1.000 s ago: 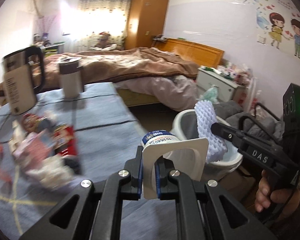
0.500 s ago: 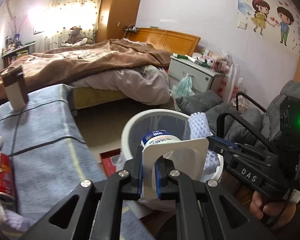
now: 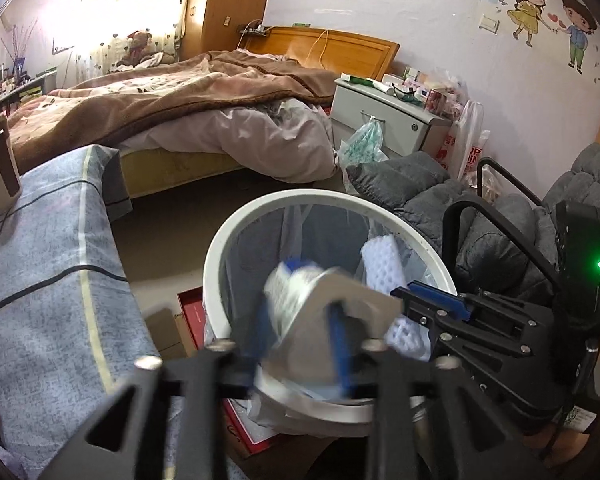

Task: Collect trash
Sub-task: 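Carry the yogurt cup and foam net over the white trash bin with both tools, then open both tools to drop the cup and net into the bin, then move both open tools back over the table trash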

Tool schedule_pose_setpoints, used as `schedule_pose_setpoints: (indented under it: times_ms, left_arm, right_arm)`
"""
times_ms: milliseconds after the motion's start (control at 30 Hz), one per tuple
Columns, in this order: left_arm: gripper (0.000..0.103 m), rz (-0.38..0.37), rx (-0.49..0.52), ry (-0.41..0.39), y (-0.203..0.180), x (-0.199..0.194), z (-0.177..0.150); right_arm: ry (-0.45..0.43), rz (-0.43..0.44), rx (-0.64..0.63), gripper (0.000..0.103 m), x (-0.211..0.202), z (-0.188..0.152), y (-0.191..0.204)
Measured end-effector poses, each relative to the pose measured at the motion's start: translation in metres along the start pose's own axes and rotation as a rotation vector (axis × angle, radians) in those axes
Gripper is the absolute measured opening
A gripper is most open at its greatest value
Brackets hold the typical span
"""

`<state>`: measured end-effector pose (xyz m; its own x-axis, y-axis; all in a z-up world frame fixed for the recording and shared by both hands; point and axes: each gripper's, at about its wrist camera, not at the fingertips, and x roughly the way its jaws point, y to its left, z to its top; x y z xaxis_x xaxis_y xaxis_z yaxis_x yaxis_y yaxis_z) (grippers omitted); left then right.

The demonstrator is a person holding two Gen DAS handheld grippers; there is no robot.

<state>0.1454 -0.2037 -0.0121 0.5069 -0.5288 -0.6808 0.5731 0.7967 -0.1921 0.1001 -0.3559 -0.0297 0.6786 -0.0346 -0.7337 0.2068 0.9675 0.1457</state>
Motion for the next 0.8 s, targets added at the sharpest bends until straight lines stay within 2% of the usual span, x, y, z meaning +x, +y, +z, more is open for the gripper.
schedule_pose_setpoints:
  times_ms: [33, 67, 133, 200, 467, 800]
  left_arm:
    - [0.055, -0.002, -0.007, -0.005, 0.002, 0.001, 0.0]
    - [0.055, -0.012, -0.014, -0.009, 0.003, 0.0, 0.0]
    - [0.055, -0.009, -0.017, -0.013, 0.004, -0.001, 0.001]
    - [0.055, 0.006, -0.012, -0.012, 0.004, -0.001, 0.001]
    - [0.057, 0.014, -0.03, -0.049, 0.016, -0.031, -0.006]
    - [0.061, 0.112, -0.092, -0.137, 0.059, -0.098, -0.028]
  right_arm:
    - [0.003, -0.003, 0.001, 0.02, 0.001, 0.0, 0.0]
    - [0.005, -0.007, 0.005, 0.024, 0.001, -0.001, 0.0]
    - [0.004, -0.021, 0.005, 0.038, 0.001, -0.001, 0.001]
    - [-0.002, -0.03, 0.0, 0.043, -0.001, -0.002, 0.003]
    - [-0.041, -0.012, 0.02, 0.043, -0.02, -0.002, 0.011]
    - [-0.106, 0.092, -0.008, 0.043, -0.046, -0.004, 0.058]
